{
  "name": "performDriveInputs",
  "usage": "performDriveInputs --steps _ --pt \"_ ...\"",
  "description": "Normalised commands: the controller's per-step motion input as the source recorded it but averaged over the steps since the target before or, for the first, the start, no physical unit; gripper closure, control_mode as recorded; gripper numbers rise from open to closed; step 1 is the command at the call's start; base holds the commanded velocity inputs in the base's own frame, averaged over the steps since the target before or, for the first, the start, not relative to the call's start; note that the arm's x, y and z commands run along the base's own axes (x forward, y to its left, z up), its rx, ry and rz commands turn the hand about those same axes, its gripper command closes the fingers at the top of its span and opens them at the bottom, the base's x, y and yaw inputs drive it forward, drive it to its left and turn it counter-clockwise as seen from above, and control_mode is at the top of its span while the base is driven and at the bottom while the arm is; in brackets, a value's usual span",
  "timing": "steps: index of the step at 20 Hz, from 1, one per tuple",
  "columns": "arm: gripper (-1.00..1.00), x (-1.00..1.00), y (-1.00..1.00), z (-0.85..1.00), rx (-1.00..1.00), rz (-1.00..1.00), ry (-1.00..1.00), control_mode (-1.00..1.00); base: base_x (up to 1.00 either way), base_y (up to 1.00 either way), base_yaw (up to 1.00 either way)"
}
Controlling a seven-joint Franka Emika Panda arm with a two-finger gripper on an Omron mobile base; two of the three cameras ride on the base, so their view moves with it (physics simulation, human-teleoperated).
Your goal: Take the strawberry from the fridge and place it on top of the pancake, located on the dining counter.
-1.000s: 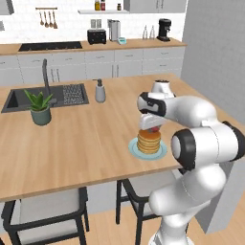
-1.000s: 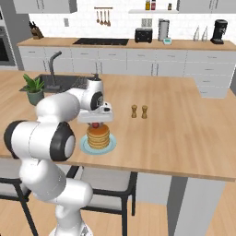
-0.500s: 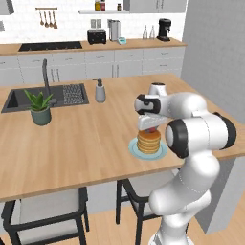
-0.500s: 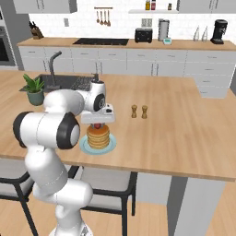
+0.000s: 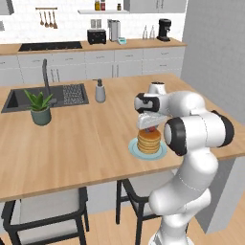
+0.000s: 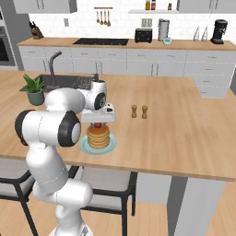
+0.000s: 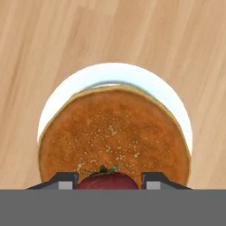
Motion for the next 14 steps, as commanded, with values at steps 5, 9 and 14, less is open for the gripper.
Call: performDriveInputs --steps 5,9,14 --pt "-1.00 -0.27 0.00 0.00 0.00 0.00 0.00 -1.00 0.00 0.00 0.00" --pt "-1.00 -0.34 0.00 0.02 0.00 0.00 0.00 -1.00 0.00 0.00 0.00" --pt "-1.00 -0.39 0.00 0.35 0.00 0.00 0.00 -1.00 0.00 0.00 0.00"
